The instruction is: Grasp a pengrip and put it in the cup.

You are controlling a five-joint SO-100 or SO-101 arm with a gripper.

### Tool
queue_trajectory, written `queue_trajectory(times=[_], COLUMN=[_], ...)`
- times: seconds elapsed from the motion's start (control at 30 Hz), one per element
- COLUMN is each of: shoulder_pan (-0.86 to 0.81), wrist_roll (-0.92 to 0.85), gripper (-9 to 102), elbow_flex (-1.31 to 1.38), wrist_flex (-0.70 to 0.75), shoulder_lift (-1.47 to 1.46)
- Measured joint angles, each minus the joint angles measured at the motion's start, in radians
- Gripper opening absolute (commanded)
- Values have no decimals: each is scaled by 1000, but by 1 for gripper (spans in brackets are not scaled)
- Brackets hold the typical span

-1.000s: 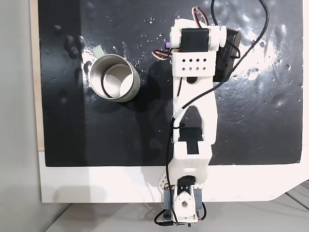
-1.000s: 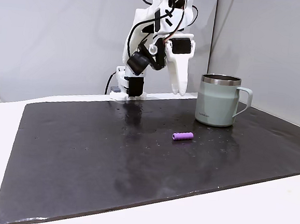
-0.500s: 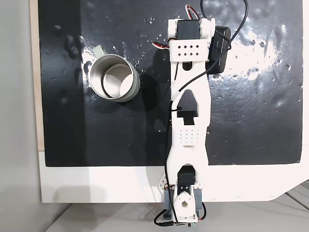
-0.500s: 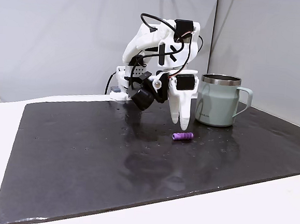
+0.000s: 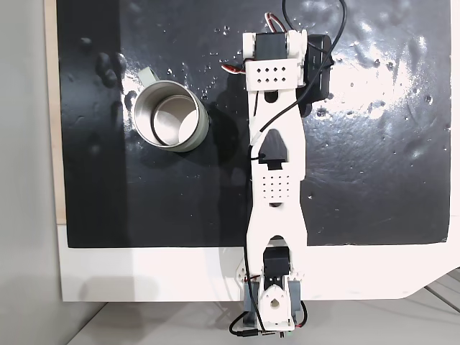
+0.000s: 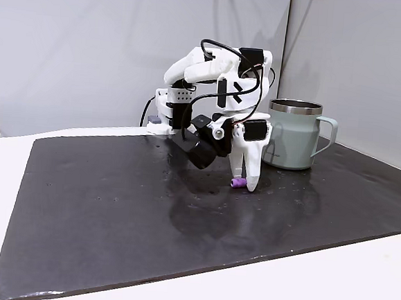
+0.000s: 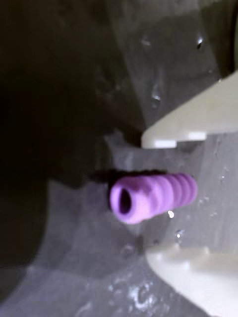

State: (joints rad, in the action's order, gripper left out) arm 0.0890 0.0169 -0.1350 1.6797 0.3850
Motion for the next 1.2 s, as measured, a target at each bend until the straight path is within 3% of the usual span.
queue_trajectory(times=[0.13,0.47,0.97,1.2], shoulder_pan=[0,-6,-28,44], wrist_roll=[-3,-6,-21,-69], gripper=[0,0,0,0], elbow_flex=[15,-48,-446,-499], wrist_flex=[2,-12,2,3], shoulder_lift=[-18,31,848,988])
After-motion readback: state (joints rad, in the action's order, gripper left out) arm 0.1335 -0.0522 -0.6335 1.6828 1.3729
